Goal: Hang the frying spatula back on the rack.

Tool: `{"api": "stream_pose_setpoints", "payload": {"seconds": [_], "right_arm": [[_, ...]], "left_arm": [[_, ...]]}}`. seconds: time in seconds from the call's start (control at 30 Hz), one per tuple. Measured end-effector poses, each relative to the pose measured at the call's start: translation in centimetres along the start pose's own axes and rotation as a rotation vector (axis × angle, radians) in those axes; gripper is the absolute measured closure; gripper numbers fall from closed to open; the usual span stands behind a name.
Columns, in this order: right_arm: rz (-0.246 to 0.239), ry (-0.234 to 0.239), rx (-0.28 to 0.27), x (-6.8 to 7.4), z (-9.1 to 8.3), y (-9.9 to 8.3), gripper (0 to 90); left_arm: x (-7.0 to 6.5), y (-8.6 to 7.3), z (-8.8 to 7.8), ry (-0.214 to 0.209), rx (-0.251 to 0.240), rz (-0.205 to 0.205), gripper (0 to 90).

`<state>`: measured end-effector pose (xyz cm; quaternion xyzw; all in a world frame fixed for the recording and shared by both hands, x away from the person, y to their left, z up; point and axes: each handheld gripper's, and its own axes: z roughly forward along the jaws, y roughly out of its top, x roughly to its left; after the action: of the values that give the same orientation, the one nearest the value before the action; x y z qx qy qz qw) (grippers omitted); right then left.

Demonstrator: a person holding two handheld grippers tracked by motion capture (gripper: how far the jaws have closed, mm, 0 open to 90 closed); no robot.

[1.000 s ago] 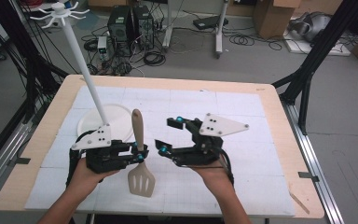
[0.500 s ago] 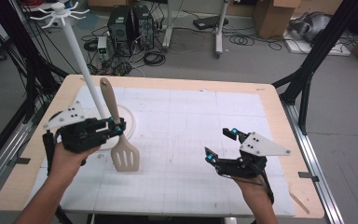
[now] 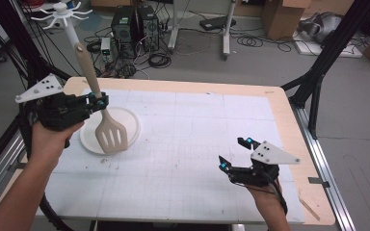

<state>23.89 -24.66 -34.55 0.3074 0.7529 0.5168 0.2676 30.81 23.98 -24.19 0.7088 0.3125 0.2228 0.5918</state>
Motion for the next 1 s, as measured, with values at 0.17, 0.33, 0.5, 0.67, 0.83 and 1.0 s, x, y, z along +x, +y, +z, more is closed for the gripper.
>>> {"api": "stream_pose_setpoints", "payload": {"seconds": [0.17, 0.33, 0.5, 0.67, 0.83, 1.0], "right_arm": [[0.016, -0.007, -0.003, -0.2, -0.1, -0.2, 17.4], [0.013, -0.008, -0.005, -0.2, -0.2, -0.2, 17.4], [0.012, -0.006, -0.001, -0.1, -0.1, -0.2, 17.4], [0.012, -0.009, -0.003, -0.1, -0.2, -0.2, 17.4], [0.015, -0.014, -0.005, -0.1, -0.3, -0.2, 17.4], [0.010, -0.011, -0.002, -0.1, -0.2, -0.2, 17.4]], "left_arm": [[1.1, 1.4, -0.3, 0.021, -0.008, -0.022, 77.9], [1.9, 2.1, -0.4, 0.066, -0.008, -0.031, 77.9], [2.3, 2.0, 0.0, 0.091, 0.009, -0.043, 77.9], [2.8, 2.0, 0.1, 0.106, 0.010, -0.069, 77.9], [3.4, 1.9, 0.5, 0.118, 0.039, -0.079, 77.8], [3.9, 1.8, 0.8, 0.139, 0.039, -0.102, 77.9]]}}
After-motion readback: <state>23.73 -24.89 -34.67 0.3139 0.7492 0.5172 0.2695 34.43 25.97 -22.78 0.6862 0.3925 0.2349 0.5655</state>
